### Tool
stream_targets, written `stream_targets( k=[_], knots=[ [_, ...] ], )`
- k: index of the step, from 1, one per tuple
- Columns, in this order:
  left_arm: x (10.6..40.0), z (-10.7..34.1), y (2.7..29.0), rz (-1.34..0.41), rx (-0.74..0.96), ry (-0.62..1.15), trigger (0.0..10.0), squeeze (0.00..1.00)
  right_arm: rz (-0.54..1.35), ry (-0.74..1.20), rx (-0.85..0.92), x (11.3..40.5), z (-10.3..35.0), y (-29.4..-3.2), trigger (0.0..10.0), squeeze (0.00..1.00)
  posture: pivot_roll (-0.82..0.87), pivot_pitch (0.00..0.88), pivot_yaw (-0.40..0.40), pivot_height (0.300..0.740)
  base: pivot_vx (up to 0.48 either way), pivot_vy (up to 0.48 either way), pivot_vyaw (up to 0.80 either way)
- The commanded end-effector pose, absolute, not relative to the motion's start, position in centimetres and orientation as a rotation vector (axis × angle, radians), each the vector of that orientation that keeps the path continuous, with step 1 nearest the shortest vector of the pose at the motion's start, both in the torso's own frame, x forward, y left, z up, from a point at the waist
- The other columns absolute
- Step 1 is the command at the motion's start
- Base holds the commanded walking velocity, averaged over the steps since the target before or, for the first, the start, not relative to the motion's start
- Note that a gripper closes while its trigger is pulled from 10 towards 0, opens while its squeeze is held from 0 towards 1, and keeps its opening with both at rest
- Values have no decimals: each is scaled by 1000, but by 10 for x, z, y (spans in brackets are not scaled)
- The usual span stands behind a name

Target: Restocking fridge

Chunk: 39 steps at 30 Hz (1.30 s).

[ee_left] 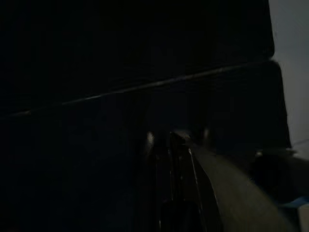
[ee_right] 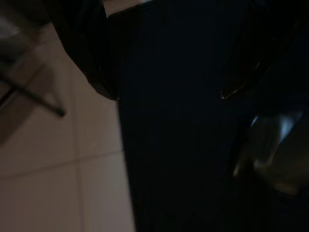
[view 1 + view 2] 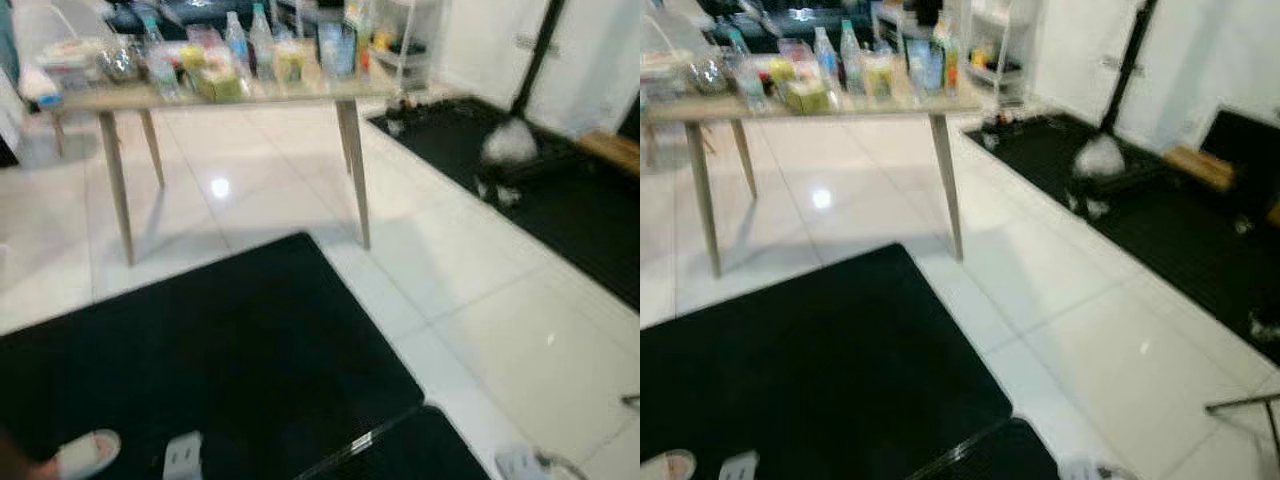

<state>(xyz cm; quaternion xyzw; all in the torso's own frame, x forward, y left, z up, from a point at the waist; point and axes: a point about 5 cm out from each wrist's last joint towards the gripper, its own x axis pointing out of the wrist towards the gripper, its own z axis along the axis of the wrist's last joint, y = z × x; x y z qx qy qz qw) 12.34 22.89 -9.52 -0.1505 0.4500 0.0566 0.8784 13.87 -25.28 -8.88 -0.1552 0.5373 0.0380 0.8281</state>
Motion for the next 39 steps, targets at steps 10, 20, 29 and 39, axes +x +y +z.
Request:
stream_targets(
  k=[10, 20, 29, 39],
  knots=[
    [123, -95, 230, 122, -311, 950, 10000, 0, 96, 1167, -312, 133, -94, -244, 10000, 0, -41, 0, -30, 740, 325, 0, 0],
    [125, -95, 230, 104, -297, 955, 10000, 0, 100, 1170, -316, 131, -94, -242, 10000, 0, -44, 0, -21, 740, 325, 0, 0],
    [125, -95, 230, 103, -293, 957, 10000, 0, 99, 1175, -317, 130, -95, -244, 10000, 0, -45, 0, -20, 740, 318, 0, 0],
    [126, -95, 228, 94, -293, 962, 10000, 0, 117, 1169, -285, 130, -94, -244, 10000, 0, -39, 0, -22, 740, 303, 0, 232]
  ],
)
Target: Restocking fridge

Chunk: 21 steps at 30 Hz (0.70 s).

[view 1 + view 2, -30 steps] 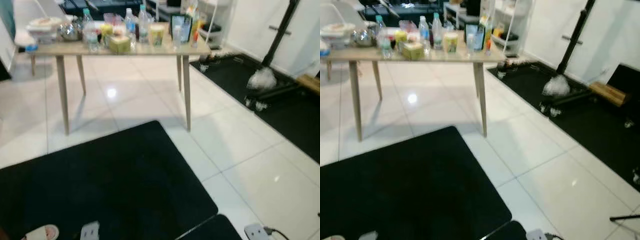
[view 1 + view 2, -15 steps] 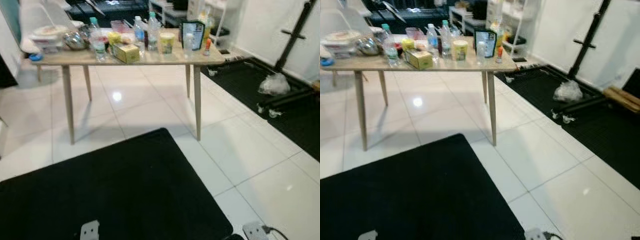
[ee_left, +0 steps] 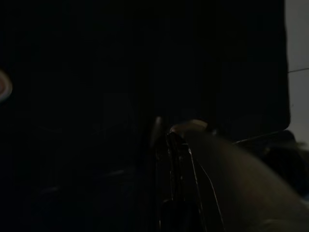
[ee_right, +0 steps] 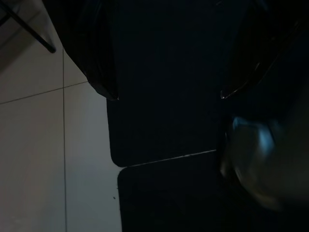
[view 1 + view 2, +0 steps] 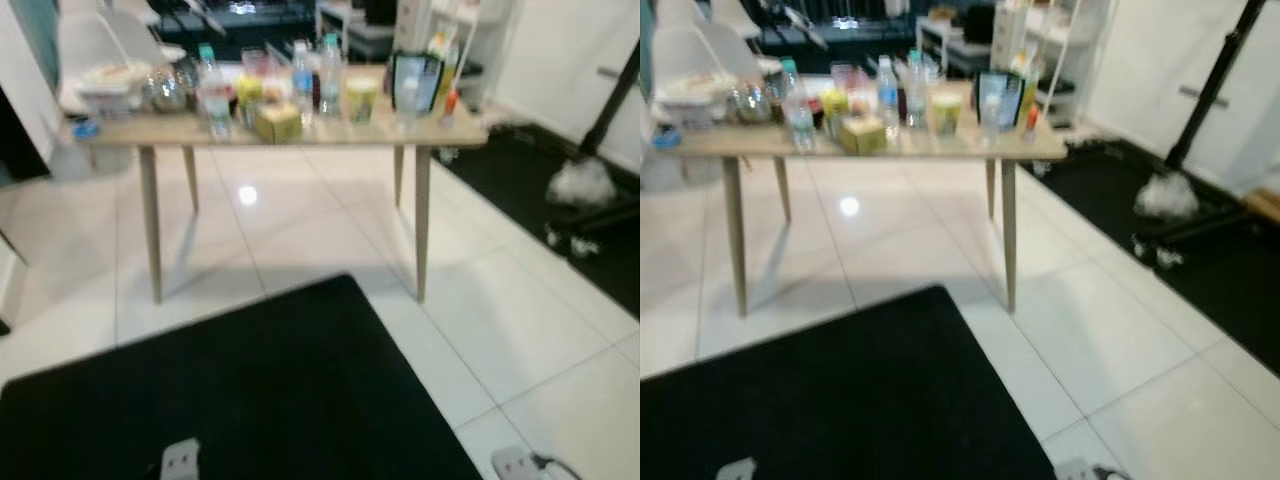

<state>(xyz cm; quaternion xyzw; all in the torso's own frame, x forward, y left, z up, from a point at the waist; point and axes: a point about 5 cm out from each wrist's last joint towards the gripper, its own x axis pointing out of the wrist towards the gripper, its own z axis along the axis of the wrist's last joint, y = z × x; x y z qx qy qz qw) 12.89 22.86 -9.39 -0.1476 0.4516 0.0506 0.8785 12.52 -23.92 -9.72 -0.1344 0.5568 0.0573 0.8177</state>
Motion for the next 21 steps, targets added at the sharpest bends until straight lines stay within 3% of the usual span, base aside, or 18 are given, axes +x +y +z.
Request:
stream_targets(
  k=[1, 9, 18, 21],
  knots=[
    [126, -95, 228, 94, -293, 962, 10000, 0, 117, 1169, -285, 130, -94, -244, 10000, 0, -39, 0, -22, 740, 259, 0, 0],
    [123, -96, 228, 103, -301, 970, 10000, 0, 146, 1181, -305, 128, -95, -243, 10000, 0, -36, 0, -26, 740, 259, 0, 676],
    [122, -97, 228, 124, -312, 973, 10000, 0, 133, 1176, -289, 128, -95, -243, 10000, 0, -41, 0, -27, 740, 0, 0, 775],
    [122, -97, 228, 125, -312, 973, 10000, 0, 120, 1179, -301, 127, -95, -245, 10000, 0, -41, 0, -26, 740, 0, 0, 160]
  ],
)
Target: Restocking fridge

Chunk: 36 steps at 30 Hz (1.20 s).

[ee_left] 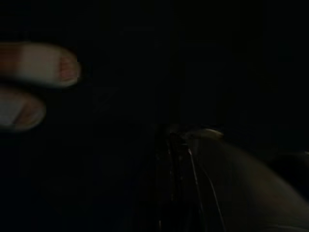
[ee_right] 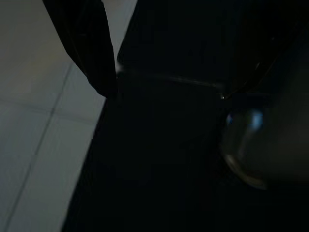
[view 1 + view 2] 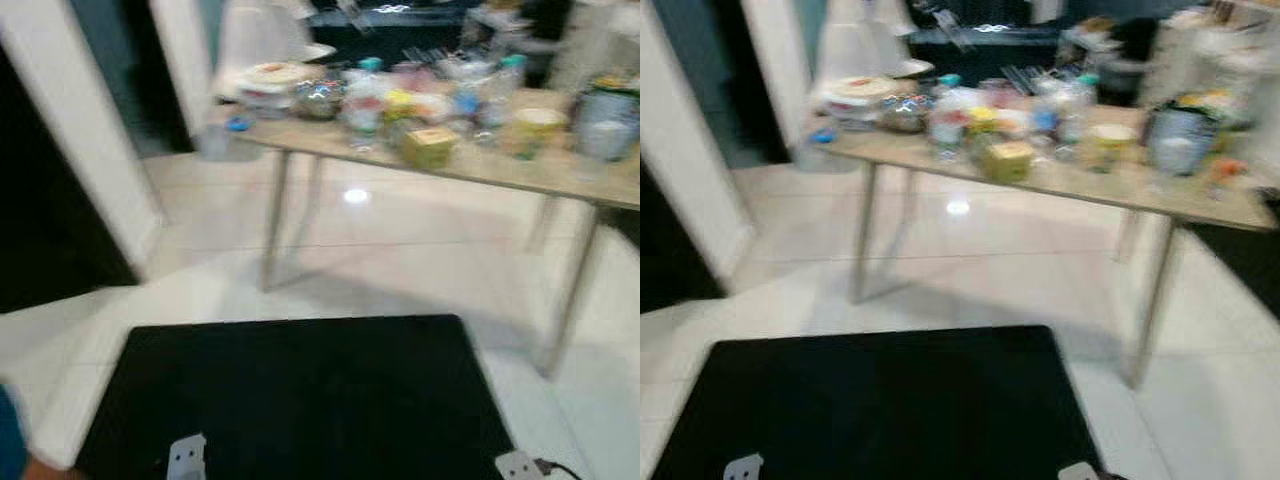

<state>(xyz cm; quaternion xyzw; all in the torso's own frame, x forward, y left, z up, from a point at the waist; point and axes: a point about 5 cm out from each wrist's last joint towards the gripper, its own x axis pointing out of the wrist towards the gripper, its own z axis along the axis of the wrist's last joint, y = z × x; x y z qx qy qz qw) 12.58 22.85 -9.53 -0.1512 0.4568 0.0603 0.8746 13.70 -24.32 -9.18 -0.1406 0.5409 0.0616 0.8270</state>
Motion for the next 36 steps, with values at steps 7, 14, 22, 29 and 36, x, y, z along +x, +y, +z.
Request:
stream_targets(
  k=[7, 14, 22, 29, 36],
  knots=[
    [122, -97, 228, 123, -311, 975, 10000, 0, 102, 1190, -314, 125, -95, -246, 10000, 0, -42, 0, -23, 740, 0, 0, 0],
    [123, -97, 227, 122, -309, 973, 10000, 0, 76, 1181, -312, 127, -95, -248, 10000, 0, -41, 0, -24, 740, 0, 0, 0],
    [146, -87, 233, 116, -301, 885, 10000, 0, -66, 985, -274, 179, -70, -259, 10000, 0, -39, 0, -26, 740, 0, 0, 0],
    [168, -77, 232, 73, -280, 827, 10000, 0, -154, 687, -262, 261, -10, -272, 10000, 0, -39, 0, -23, 740, 0, 0, 0],
    [159, -84, 222, 60, -288, 863, 10000, 0, -189, 395, -296, 333, 70, -274, 10000, 0, -37, 0, -37, 740, 0, 0, 0]
  ],
)
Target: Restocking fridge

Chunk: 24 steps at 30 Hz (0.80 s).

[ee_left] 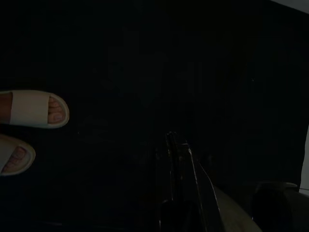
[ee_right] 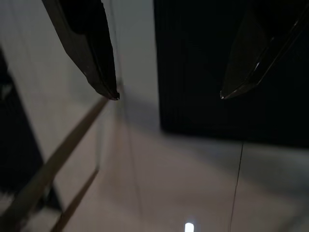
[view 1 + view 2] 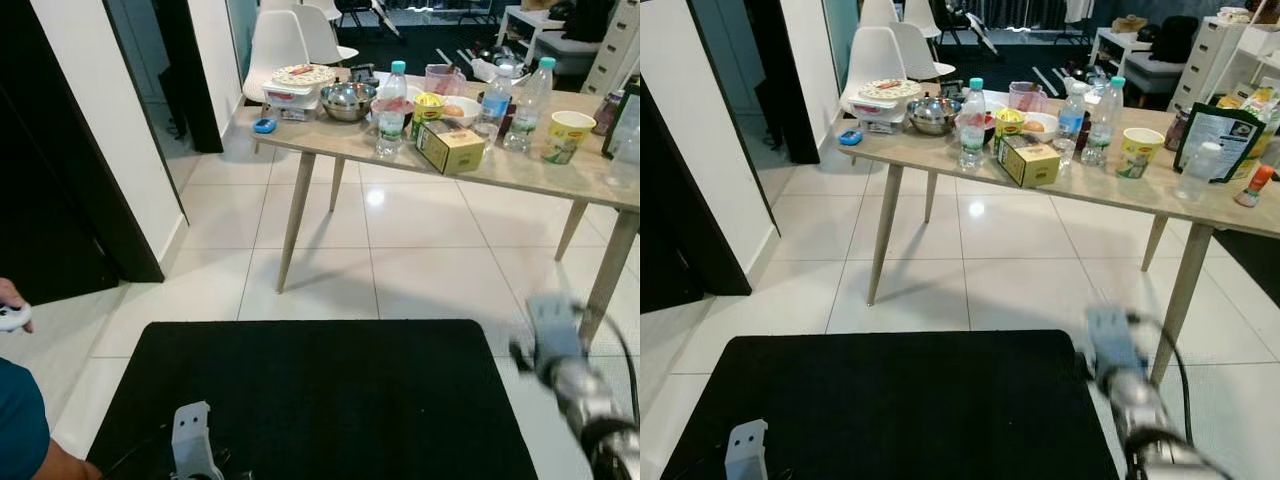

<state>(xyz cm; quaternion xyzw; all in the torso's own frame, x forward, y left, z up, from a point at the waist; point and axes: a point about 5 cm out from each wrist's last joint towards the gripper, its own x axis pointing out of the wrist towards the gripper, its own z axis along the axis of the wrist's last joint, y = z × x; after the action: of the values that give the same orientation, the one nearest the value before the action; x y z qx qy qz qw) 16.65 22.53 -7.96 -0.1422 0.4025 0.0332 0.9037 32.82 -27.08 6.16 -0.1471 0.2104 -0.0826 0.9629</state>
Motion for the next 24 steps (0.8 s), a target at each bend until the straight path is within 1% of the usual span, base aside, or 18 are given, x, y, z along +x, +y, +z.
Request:
stream_targets(
  k=[1, 2, 3, 5, 6, 7, 8, 9, 12, 17, 24],
  knots=[
    [159, -84, 222, 60, -288, 863, 10000, 0, -189, 395, -296, 333, 70, -274, 10000, 0, -37, 0, -37, 740, 0, 0, 0],
    [156, -85, 221, 63, -291, 872, 10000, 0, -193, 361, -309, 341, 82, -274, 10000, 0, -37, 0, -38, 740, 0, 0, 0],
    [156, -85, 221, 63, -291, 872, 10000, 0, -193, 361, -309, 341, 82, -274, 10000, 0, -37, 0, -38, 740, 0, 0, 0],
    [148, -89, 220, 76, -300, 894, 10000, 0, -203, 274, -352, 363, 118, -272, 10000, 0, -29, 0, -49, 740, 0, 0, 0],
    [148, -89, 220, 76, -300, 894, 10000, 0, -203, 274, -352, 363, 118, -272, 10000, 0, -29, 0, -49, 740, 0, 0, 0],
    [141, -92, 220, 92, -308, 910, 10000, 0, -203, 202, -379, 378, 148, -267, 10000, 0, -25, 0, -53, 740, 0, 0, 0],
    [138, -93, 220, 95, -309, 915, 10000, 0, -204, 169, -386, 384, 162, -265, 10000, 0, -23, 0, -54, 740, 0, 0, 0],
    [138, -93, 220, 95, -309, 915, 10000, 0, -204, 169, -386, 384, 162, -265, 10000, 0, -23, 0, -54, 740, 0, 0, 0],
    [136, -94, 220, 100, -311, 921, 10000, 0, -199, 108, -389, 395, 188, -259, 10000, 0, -18, 0, -56, 740, 0, 0, 0],
    [139, -92, 220, 102, -315, 911, 10000, 0, -189, 62, -397, 403, 209, -251, 10000, 0, -14, 0, -59, 740, 0, 0, 0],
    [146, -90, 221, 99, -311, 893, 10000, 0, -187, 27, -408, 410, 230, -244, 10000, 0, -15, 0, -57, 740, 0, 0, 0]
  ],
)
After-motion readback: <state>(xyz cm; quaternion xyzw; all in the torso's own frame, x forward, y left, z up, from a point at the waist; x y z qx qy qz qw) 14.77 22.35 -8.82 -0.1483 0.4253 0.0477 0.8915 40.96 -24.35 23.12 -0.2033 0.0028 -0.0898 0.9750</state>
